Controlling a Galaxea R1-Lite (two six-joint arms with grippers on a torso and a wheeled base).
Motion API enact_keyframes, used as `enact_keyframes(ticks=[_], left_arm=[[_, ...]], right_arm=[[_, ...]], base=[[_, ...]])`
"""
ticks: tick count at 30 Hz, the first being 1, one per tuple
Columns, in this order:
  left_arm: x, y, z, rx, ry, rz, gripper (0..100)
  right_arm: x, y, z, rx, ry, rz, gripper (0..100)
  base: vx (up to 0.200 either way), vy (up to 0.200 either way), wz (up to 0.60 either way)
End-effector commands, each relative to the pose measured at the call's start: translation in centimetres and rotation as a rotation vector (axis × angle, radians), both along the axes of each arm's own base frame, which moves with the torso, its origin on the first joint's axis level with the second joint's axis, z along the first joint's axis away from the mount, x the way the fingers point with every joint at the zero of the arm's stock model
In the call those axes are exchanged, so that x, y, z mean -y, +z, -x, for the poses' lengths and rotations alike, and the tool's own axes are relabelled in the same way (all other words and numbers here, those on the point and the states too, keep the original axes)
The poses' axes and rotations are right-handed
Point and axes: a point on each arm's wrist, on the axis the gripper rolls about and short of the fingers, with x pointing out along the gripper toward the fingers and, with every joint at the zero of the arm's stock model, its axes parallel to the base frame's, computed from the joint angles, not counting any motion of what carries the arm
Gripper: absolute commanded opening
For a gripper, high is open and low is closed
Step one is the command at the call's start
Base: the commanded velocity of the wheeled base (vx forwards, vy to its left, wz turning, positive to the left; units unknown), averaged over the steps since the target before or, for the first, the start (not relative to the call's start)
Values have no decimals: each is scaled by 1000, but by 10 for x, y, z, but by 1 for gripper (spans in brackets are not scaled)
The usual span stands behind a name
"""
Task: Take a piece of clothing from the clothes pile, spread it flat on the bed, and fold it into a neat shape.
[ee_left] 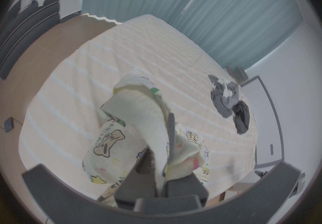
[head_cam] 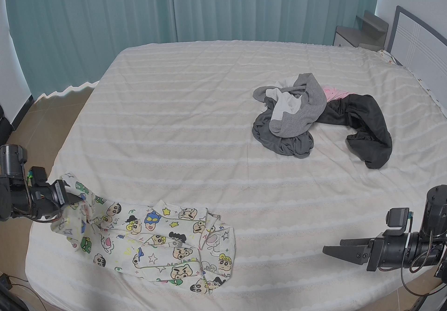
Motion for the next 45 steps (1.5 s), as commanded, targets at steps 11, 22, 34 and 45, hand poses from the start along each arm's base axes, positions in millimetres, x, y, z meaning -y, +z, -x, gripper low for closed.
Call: enact_keyframes(ticks=[11,22,34,45], left_arm=[[205,-43,-1,-45,-259,-127,0],[262,-72,-6,-9,-275,-77,0],[266,-69,-17,-9,-208,-12,100],[238,-29,-8,76,-155,47,100]], right_arm=[[0,0,0,-1,1,1,100],[0,-1,0,-4,1,2,100],[0,-1,0,-4,1,2,100],[0,-1,1,-5,3,3,100]], base=[[0,0,0],[0,0,0],[0,0,0],[0,0,0]])
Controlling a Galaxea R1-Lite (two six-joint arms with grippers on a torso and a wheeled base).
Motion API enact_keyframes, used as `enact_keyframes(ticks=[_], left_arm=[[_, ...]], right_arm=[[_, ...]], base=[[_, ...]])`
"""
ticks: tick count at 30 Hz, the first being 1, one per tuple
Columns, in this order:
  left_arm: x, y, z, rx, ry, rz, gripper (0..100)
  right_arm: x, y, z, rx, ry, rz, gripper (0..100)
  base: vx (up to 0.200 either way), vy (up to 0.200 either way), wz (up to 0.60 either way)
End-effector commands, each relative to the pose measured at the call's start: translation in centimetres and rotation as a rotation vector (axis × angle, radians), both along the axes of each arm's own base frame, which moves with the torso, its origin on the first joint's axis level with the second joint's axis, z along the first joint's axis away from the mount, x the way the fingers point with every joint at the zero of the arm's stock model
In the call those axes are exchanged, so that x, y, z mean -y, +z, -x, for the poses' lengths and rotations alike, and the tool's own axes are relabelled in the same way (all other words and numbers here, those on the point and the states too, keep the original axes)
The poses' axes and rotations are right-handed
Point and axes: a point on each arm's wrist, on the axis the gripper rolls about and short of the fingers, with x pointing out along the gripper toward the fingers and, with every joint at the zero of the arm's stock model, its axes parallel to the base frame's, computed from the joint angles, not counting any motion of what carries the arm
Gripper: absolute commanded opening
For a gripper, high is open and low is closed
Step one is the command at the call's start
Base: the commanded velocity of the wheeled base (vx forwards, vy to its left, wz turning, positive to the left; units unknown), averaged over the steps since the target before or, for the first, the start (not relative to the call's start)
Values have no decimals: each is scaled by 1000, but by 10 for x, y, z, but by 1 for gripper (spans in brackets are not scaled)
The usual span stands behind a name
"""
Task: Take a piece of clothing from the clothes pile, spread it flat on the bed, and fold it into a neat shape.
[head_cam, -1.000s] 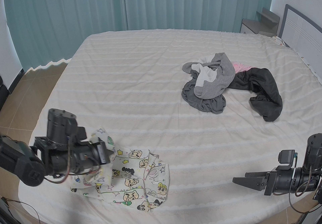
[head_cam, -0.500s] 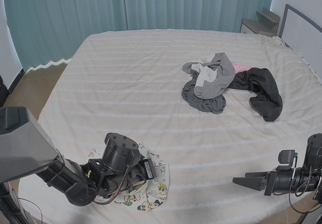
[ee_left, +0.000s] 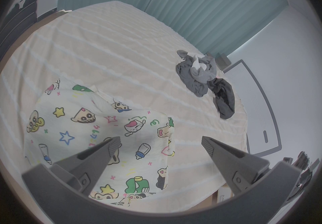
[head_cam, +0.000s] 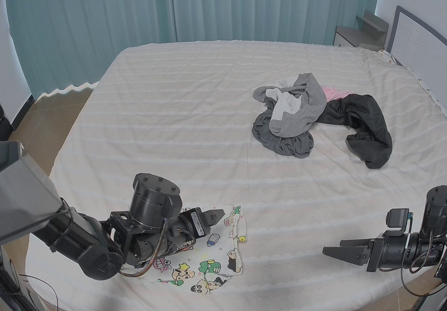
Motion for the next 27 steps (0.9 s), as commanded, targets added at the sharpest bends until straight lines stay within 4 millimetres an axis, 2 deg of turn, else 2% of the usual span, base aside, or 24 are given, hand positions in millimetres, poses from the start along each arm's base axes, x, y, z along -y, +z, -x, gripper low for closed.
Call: enact_keyframes(ticks=[1,3,11,17,23,27], left_arm=[[-18,22,13,38,23,35,100],[-27,22,24,28,28,39,100],[-44,18,46,-16,56,59,100],[-53,14,61,-28,45,37,100],[-60,18,56,7,80,85,100],[-71,26,57,43,89,142,100]], right_arm=[[0,-1,0,-4,1,1,100],[0,-1,0,-4,1,1,100],[-1,-1,0,-6,4,3,100],[-1,-3,0,-13,8,8,100],[-4,-5,0,-25,21,17,100],[-10,-1,-9,-16,31,5,100]], base=[[0,0,0],[-100,0,0],[-200,0,0],[0,0,0],[0,0,0],[0,200,0]])
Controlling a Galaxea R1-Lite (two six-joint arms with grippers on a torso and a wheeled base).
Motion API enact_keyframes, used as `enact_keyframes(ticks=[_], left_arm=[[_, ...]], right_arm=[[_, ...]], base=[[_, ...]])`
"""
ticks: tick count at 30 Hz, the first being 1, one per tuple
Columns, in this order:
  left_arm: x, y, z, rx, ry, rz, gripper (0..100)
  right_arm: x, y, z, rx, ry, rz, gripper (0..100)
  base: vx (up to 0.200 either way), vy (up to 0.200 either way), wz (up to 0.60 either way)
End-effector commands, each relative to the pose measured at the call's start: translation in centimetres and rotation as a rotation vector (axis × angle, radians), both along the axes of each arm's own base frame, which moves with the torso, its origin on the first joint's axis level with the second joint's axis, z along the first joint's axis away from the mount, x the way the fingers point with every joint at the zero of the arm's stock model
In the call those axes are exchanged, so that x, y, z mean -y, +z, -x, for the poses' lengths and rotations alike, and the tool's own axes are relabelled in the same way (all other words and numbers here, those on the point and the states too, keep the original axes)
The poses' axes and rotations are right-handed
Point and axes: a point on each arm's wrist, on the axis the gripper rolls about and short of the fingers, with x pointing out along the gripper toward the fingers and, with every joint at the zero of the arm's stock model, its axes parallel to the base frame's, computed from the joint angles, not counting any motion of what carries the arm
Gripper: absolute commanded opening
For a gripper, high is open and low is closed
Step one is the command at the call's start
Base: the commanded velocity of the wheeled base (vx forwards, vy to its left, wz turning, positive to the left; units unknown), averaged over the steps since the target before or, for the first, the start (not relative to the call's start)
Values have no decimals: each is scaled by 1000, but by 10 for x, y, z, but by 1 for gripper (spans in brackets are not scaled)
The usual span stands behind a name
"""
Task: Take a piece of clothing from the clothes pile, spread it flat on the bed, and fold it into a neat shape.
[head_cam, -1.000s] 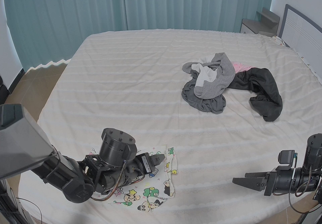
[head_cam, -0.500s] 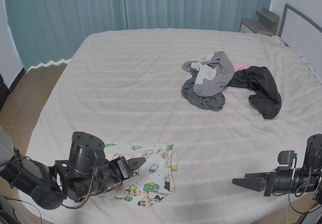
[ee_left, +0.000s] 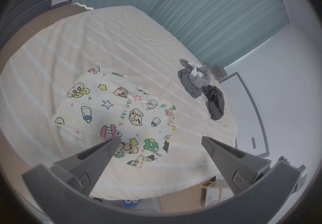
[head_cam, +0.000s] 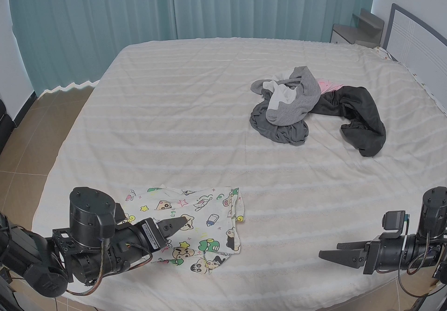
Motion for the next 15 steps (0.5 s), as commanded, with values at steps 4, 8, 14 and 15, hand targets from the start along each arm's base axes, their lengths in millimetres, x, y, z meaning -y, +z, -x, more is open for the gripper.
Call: enact_keyframes(ticks=[4,8,14,15], left_arm=[[-22,12,3,29,25,107,100],[-28,10,0,8,37,125,100],[-30,7,1,-5,44,121,100],[-31,7,1,-6,46,120,100]], right_arm=[[-20,0,-31,-23,21,9,100],[-38,-12,-61,-64,23,41,100],[-77,-35,-83,-115,101,79,100],[-79,-36,-84,-119,104,82,100]], base=[[0,200,0],[0,200,0],[0,200,0],[0,200,0]])
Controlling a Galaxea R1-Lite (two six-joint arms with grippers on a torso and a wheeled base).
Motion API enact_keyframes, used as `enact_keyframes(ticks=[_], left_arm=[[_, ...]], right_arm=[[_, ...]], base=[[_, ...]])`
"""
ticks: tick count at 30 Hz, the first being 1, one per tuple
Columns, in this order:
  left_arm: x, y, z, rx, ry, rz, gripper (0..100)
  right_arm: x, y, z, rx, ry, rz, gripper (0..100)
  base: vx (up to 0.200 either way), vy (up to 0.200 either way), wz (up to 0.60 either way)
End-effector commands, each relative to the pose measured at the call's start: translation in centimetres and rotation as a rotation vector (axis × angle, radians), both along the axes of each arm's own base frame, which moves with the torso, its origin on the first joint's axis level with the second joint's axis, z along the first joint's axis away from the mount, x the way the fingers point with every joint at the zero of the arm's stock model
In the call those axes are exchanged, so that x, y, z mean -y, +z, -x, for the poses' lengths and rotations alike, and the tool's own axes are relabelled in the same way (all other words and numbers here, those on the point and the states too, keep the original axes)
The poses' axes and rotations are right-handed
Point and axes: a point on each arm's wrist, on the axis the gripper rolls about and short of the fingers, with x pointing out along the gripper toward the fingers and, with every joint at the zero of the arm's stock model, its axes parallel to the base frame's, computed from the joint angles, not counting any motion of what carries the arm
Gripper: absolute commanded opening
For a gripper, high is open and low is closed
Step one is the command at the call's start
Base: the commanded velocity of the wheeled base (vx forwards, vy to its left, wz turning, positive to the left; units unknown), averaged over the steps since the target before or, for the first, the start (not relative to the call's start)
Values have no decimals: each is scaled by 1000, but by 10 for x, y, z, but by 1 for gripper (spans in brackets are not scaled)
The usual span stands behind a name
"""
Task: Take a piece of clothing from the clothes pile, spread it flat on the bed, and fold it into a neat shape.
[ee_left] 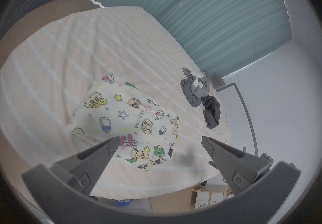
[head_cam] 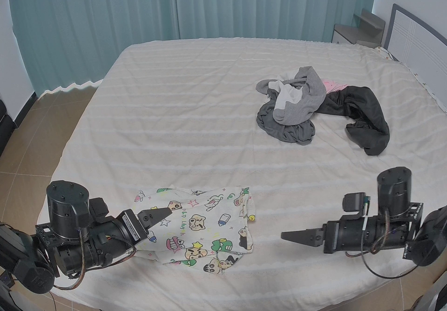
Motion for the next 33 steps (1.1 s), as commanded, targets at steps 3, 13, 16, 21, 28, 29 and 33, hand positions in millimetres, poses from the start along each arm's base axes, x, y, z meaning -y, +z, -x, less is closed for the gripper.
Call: enact_keyframes(ticks=[3,13,16,21,28,29,33], left_arm=[[-5,-5,-1,-25,16,0,100],[-6,-13,1,-28,13,-1,100],[-5,-15,1,-32,8,-1,100],[-5,-18,2,-45,8,-8,100],[-5,-18,2,-45,8,-8,100],[-5,-18,2,-45,8,-8,100],[-5,-18,2,-45,8,-8,100]], right_arm=[[-43,-46,-28,-114,68,91,100],[-50,-73,-36,-105,39,115,100],[-50,-76,-37,-108,34,123,100],[-48,-86,-43,-86,-26,161,100],[-40,-85,-41,-81,-45,159,100],[-39,-84,-40,-80,-45,160,100],[-38,-84,-38,-69,-45,156,100]], base=[[0,200,0],[0,40,0],[0,0,0],[0,0,0],[0,0,0],[0,0,0],[0,0,0]])
